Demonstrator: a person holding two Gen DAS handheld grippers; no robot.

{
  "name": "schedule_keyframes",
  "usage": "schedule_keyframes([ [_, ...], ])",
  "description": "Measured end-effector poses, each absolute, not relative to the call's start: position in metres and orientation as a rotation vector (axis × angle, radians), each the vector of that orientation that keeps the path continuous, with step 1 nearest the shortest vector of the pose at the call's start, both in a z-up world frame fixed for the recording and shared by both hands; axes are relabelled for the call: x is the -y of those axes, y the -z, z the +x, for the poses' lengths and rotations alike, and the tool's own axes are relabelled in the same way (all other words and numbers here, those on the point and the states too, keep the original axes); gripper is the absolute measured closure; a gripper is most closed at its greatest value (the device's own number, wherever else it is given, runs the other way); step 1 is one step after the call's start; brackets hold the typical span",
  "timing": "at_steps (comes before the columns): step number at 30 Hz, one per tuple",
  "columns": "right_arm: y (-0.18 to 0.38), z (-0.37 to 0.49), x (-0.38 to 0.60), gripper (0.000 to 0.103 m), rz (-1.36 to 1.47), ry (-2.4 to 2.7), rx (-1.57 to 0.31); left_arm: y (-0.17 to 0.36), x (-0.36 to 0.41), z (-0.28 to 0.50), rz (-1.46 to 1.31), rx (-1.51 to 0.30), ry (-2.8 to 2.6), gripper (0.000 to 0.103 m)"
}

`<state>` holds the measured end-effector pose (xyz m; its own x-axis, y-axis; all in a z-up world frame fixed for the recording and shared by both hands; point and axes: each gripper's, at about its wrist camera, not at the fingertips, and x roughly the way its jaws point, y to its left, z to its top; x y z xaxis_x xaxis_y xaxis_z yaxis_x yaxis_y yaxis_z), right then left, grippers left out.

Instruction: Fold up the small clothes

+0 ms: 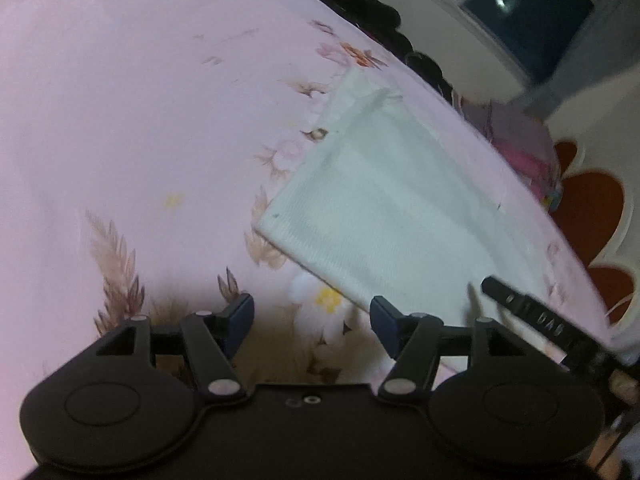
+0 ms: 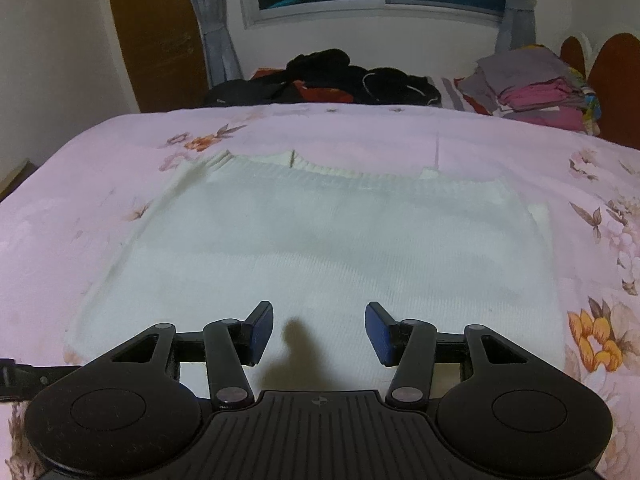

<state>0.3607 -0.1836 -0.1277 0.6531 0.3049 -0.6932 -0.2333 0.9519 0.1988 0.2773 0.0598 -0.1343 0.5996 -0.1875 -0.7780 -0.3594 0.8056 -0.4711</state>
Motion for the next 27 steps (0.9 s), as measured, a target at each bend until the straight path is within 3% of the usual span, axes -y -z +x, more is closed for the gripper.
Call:
schedule_keyframes([
  [5,0.129,0.359,0.184,0.052,0.100,-0.308,-0.810,0.146,-0.064,0.283,-0.793,-0.885,-0.090,0.035],
  [14,0.133,0.375,0.180,0.052,0.061,-0.286,-0.795,0.166,-0.062,0.325,-0.930,-0.710,-0.081,0.037],
  [15,0.133,0.378,0.180,0.052,0.062,-0.281,-0.785,0.167,-0.061,0.329,-0.934,-0.695,-0.081,0.039],
  [17,0.131,0.382,0.179,0.052,0.054,-0.261,-0.754,0.171,-0.061,0.334,-0.943,-0.682,-0.090,0.064],
  [18,0.132,0.385,0.177,0.052,0.045,-0.257,-0.752,0.175,-0.063,0.336,-0.956,-0.681,-0.098,0.071],
  [19,0.136,0.389,0.175,0.052,0.036,-0.255,-0.759,0.178,-0.064,0.338,-0.963,-0.683,-0.105,0.085],
  [20,0.140,0.392,0.172,0.052,0.027,-0.252,-0.768,0.181,-0.066,0.340,-0.966,-0.687,-0.109,0.093],
  [27,0.154,0.394,0.168,0.052,-0.006,-0.231,-0.790,0.163,-0.060,0.339,-0.866,-0.645,-0.088,0.096],
])
